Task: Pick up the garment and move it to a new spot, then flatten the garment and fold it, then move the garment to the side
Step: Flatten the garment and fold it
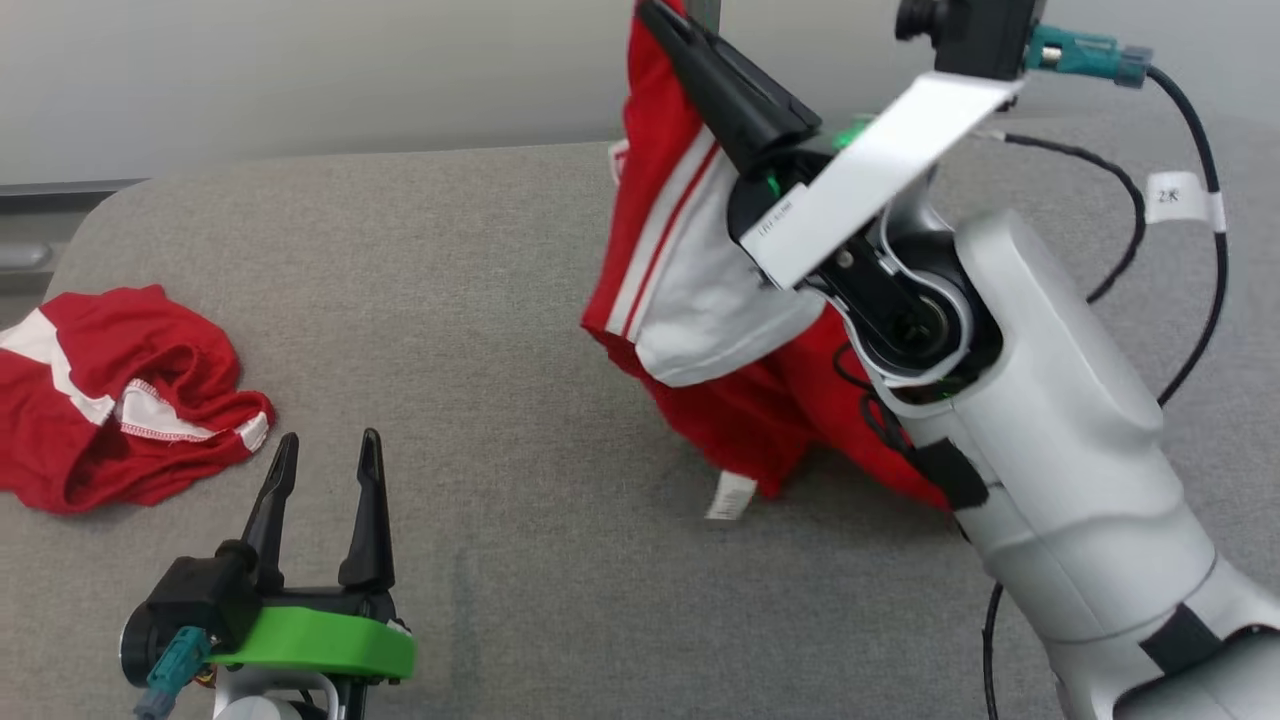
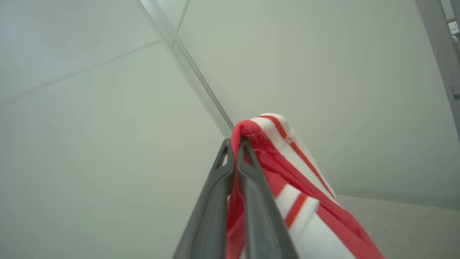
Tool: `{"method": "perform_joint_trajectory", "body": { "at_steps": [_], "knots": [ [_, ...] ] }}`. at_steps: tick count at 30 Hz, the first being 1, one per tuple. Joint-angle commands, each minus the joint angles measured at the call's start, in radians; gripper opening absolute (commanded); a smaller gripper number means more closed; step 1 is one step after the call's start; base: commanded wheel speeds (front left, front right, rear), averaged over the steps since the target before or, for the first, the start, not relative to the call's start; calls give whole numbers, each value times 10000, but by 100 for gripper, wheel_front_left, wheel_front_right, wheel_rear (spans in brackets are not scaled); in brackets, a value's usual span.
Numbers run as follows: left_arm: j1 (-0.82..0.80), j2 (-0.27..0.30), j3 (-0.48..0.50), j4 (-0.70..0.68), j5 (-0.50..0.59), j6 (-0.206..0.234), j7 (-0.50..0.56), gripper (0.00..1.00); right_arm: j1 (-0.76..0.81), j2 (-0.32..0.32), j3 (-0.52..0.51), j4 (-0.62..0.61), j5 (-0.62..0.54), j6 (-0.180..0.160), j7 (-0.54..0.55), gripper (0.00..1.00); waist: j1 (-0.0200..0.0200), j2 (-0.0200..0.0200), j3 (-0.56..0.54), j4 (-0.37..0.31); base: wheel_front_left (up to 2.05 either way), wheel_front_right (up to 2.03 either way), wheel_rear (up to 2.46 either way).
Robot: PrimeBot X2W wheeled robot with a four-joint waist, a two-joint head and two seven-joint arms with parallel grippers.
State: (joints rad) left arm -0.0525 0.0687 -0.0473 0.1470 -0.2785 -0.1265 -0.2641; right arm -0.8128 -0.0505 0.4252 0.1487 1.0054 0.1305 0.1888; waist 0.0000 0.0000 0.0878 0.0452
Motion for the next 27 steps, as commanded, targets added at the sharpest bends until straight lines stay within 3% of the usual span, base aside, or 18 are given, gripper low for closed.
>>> {"method": "perform_joint_trajectory", "body": {
  "at_steps": [1,8,13,20,27],
  "knots": [
    [55,-17,-11,27,-21,-11,-6,100,-595,-3,306,261,247,4,-519,0,0,0,-60,209,0,0,0],
    [262,-6,37,19,-28,-21,-5,100,-2834,-15,1030,1973,1509,4,-3710,0,0,0,-110,451,0,0,0],
    [385,-9,183,-74,-43,-4,-5,100,-2669,-29,1194,3431,1461,2,-4003,0,0,0,-19,273,0,0,0],
    [95,-36,164,-176,3,-6,-5,100,-1288,-572,135,5433,219,2,-4302,0,0,0,276,-132,0,0,0],
    [4,-45,200,-216,73,-5,-4,100,493,-1262,-934,5037,-351,2,-4061,0,0,0,371,-437,0,0,0]
  ]
}}
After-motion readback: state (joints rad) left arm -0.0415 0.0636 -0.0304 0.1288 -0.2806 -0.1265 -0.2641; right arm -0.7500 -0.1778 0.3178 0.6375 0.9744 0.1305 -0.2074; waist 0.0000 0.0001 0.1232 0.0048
